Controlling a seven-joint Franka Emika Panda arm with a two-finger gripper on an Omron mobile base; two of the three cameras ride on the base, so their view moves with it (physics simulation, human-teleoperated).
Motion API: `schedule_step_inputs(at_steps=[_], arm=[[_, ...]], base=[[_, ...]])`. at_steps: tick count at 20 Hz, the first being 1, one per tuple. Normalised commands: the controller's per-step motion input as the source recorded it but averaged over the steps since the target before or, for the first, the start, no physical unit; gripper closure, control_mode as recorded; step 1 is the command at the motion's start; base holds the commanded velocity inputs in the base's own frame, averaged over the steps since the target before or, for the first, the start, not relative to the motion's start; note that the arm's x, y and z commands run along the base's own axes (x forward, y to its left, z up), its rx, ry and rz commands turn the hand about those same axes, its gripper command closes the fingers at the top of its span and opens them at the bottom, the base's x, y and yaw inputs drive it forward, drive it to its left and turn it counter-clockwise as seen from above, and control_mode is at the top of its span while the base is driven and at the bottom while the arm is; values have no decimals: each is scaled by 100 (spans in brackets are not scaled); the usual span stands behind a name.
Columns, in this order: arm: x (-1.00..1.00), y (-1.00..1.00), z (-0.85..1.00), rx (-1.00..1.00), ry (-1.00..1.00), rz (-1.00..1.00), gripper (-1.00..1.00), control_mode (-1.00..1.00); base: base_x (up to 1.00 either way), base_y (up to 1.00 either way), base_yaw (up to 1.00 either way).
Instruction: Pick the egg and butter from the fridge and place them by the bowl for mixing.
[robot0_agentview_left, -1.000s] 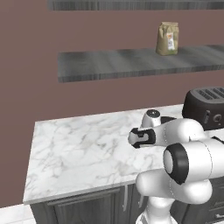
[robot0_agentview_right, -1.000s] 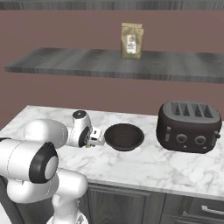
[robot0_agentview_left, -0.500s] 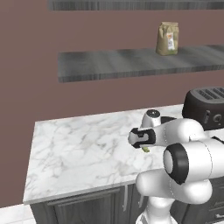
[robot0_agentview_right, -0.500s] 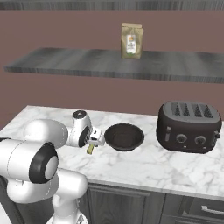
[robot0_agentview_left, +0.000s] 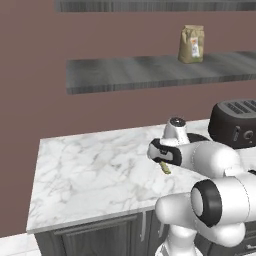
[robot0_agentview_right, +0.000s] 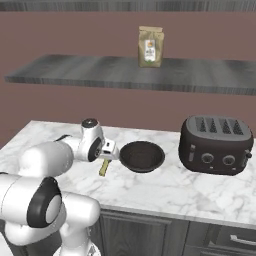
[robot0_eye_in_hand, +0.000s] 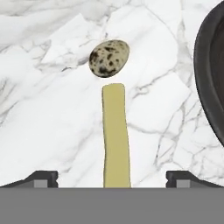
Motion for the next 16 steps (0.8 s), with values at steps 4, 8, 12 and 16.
schedule_step_inputs(at_steps=[4,8,12,16], arm=[[-59,-3,92,0,0,3,-100,-100],[-75,-11,97,0,0,3,-100,-100],[-100,-15,89,0,0,3,-100,-100],[-100,-25,77,0,0,1,-100,-100]], base=[[0,0,0],[0,0,0],[0,0,0],[0,0,0]])
